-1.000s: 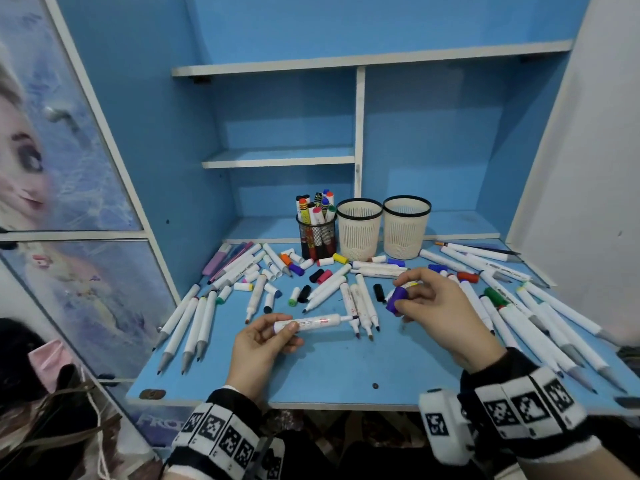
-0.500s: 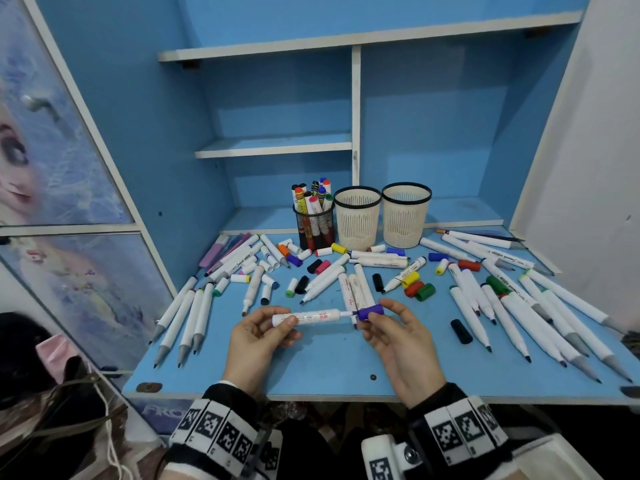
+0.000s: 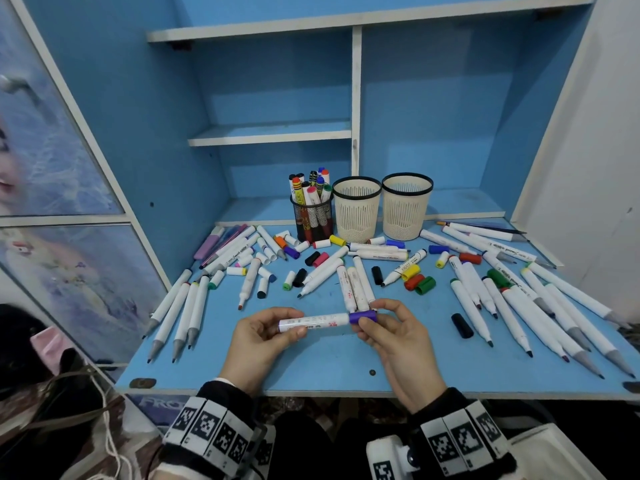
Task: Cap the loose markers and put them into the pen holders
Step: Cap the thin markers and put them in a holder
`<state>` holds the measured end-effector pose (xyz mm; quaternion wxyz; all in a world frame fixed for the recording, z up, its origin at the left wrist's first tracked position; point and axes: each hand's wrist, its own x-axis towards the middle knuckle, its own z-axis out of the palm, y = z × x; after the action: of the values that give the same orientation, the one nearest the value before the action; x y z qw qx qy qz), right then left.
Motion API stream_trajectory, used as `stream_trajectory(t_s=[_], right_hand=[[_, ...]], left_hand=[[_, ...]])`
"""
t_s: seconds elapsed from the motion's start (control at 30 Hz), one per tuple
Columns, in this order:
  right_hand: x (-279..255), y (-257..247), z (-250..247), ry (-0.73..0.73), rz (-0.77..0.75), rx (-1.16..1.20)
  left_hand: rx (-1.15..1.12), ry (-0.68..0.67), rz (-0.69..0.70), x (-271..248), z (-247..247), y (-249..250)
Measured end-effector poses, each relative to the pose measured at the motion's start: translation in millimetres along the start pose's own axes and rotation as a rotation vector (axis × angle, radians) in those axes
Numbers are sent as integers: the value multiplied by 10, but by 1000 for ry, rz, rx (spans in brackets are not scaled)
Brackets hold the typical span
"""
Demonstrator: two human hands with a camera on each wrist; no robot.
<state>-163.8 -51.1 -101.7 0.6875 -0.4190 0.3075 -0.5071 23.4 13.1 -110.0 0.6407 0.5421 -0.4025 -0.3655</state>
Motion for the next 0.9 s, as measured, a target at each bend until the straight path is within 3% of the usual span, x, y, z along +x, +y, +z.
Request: stream_trajectory(t_s=[0.23, 0.57, 0.9], right_hand=[[-22, 68, -13, -15, -70, -261], [-29, 63, 1, 12, -98, -310], [-159, -17, 29, -211, -62, -450]], left_hand=[[31, 10, -7, -18, 4, 20], [106, -14, -15, -62, 36, 76], [168, -28, 93, -171, 129, 280]])
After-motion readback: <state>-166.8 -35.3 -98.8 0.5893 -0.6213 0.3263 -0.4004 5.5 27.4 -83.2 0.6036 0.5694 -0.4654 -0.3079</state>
